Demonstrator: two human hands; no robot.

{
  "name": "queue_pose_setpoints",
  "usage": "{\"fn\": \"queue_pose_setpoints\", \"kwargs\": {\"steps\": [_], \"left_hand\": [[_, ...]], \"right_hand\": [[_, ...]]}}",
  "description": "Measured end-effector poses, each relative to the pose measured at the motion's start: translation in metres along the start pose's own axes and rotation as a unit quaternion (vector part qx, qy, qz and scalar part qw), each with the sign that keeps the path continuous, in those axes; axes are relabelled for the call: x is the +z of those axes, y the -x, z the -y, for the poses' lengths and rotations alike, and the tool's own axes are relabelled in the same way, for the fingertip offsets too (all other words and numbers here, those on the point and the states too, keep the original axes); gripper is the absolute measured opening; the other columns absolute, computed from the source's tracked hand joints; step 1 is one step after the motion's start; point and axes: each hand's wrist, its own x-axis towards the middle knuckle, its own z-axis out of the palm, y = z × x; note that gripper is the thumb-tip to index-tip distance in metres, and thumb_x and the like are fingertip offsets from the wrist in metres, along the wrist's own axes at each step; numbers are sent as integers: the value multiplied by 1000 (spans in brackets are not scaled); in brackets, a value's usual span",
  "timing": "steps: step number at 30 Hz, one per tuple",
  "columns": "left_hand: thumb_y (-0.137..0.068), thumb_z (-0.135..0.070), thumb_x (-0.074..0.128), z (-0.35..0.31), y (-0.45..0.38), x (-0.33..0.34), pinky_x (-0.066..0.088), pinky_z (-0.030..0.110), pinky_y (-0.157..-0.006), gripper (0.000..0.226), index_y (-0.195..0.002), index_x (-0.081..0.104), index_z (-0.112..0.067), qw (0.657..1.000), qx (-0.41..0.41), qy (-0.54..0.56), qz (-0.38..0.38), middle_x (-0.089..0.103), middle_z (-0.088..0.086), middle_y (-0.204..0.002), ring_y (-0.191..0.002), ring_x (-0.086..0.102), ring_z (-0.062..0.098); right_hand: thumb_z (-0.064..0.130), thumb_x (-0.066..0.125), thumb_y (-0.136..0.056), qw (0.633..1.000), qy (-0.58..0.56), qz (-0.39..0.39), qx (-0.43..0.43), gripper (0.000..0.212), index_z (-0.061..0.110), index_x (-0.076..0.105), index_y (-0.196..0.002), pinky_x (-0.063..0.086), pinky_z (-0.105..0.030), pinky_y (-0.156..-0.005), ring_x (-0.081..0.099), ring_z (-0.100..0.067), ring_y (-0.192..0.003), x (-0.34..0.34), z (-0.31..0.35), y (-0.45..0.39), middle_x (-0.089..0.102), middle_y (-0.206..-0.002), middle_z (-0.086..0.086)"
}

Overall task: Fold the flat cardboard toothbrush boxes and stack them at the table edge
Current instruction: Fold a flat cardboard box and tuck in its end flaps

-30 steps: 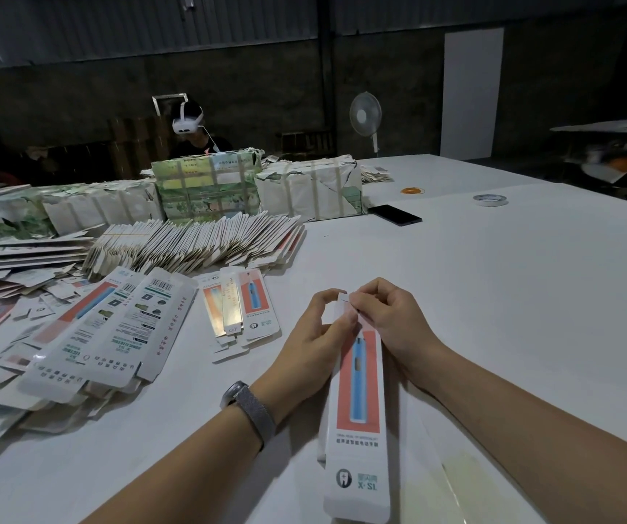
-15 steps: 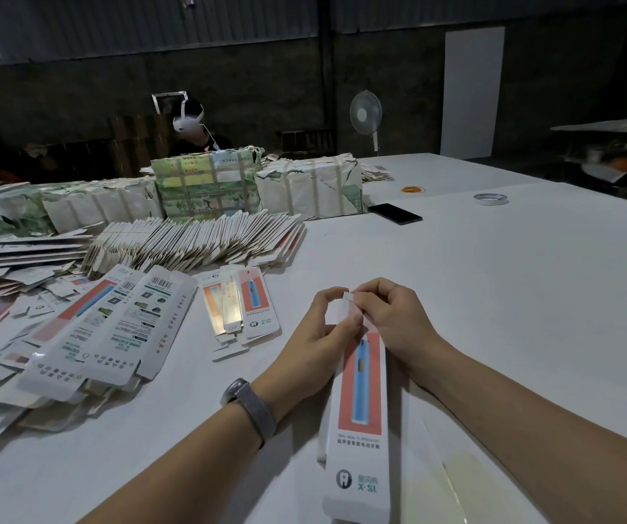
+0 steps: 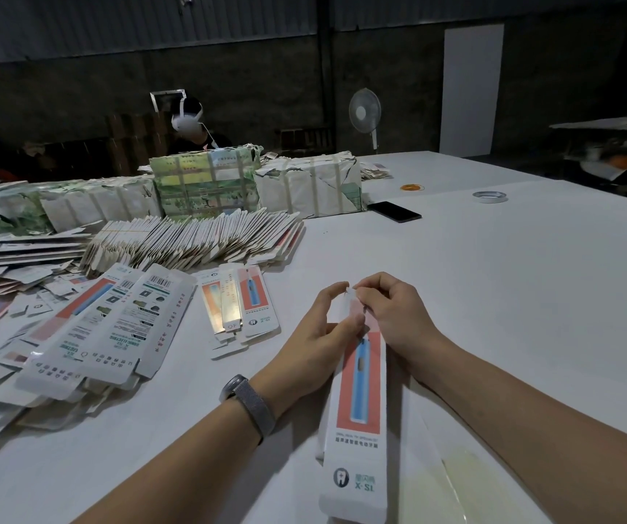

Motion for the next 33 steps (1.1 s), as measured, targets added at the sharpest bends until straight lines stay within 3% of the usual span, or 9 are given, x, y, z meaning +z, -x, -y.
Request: {"fn": "queue_pose_setpoints", "kwargs": {"steps": [5,10,15,20,27,33], "left_hand": [[-102,-42,53,0,1,0,58,20,-66,44,-139,30,-48,1000,4,-13,0,77,-12,-84,-77,77,14],[-100,-45,55,-1,1,0,60,23,-67,45,-138,31,-49,1000,-6,-28,4,76,-10,-86,-79,77,16],[-99,-47,53,-1,2,0,60,24,-69,46,-138,28,-48,999,-10,-33,24,76,-12,-87,-80,77,15],[-88,-59,46,0,4,0,57,19,-67,57,-139,29,-43,999,-3,-16,29,76,-15,-87,-80,76,13],[-92,-58,43,-2,3,-2,58,19,-63,31,-121,34,-52,1000,3,-21,10,75,-13,-82,-74,76,14],[-105,-42,42,-1,2,-2,56,18,-59,16,-119,37,-48,999,14,16,-40,74,-12,-75,-68,75,12]], "right_hand": [[22,53,-101,1000,-3,9,2,19,22,64,-86,56,-22,-62,68,-18,-76,-2,1,-1,68,-83,1],[20,54,-100,1000,-8,20,9,22,21,64,-81,51,-19,-57,65,-14,-70,-3,1,-2,65,-73,6],[18,56,-95,998,-22,19,47,22,15,66,-75,55,-32,-63,64,-17,-61,-5,0,-5,64,-65,2],[16,56,-90,997,-42,42,54,19,4,64,-77,53,-37,-69,61,-22,-62,-8,1,-7,63,-69,-7],[18,55,-98,998,-54,39,18,28,17,70,-75,55,-28,-64,65,-15,-60,-7,-1,-2,67,-71,-3],[18,49,-101,993,-96,68,16,15,23,62,-97,52,-22,-57,67,-10,-64,-5,-1,3,67,-73,4]]}}
